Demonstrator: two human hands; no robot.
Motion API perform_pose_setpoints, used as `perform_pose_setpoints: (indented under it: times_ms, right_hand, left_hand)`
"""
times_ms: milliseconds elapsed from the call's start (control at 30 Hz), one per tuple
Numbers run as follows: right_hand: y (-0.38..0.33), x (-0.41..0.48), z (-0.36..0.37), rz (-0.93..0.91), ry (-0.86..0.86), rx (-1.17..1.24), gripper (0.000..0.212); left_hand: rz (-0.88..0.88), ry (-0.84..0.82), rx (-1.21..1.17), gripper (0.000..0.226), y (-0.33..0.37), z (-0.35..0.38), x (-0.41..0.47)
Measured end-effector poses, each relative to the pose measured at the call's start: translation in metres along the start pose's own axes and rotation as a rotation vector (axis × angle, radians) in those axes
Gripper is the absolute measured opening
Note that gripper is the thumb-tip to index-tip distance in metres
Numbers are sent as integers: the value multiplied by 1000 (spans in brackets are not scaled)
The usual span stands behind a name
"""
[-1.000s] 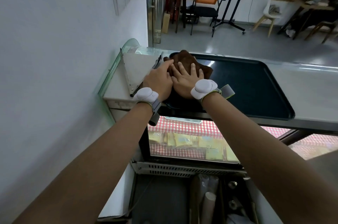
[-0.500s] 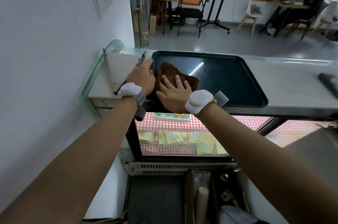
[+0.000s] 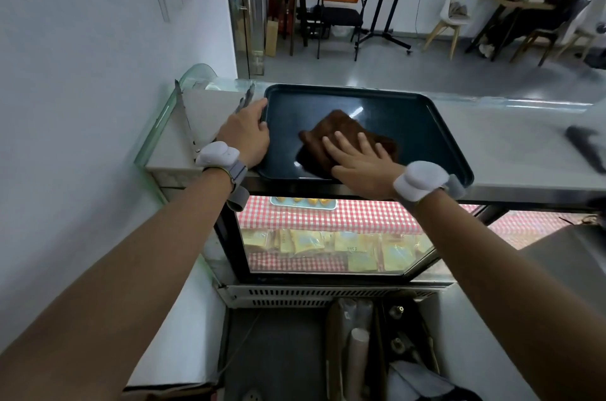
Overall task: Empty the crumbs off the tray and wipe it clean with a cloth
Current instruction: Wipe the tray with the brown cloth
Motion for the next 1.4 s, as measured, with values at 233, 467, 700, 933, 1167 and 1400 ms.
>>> perform_pose_setpoints:
  times_ms: [233, 467, 700, 933, 1167, 1400]
  right_hand:
    - [102, -40, -25, 224, 67, 0, 53]
    - [124, -25, -16, 231, 128, 36, 80]
    - [113, 16, -29, 321, 284, 122, 62]
    - [119, 75, -58, 377, 293, 193, 64]
    - [113, 98, -69, 356, 299, 185, 59]
    - [68, 108, -56, 298, 274, 171, 56]
  left_hand:
    - [20, -2, -36, 54, 1, 0, 0]
    - [83, -73, -50, 57, -9, 1, 3]
    - [118, -40, -102, 45, -13, -2, 4]
    - [132, -27, -126, 33, -13, 2, 4]
    - [134, 7, -139, 34, -13, 3, 4]
    - [133, 9, -160, 37, -13, 3, 5]
Point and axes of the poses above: each hand's wrist, its own x-axis towards the middle knuckle, its own z-axis out of the palm, y = z × x, the point moved 1 cm from there along x, towards the middle knuckle, and after that the axes turned 15 degrees about x, right-handed, at the moved point
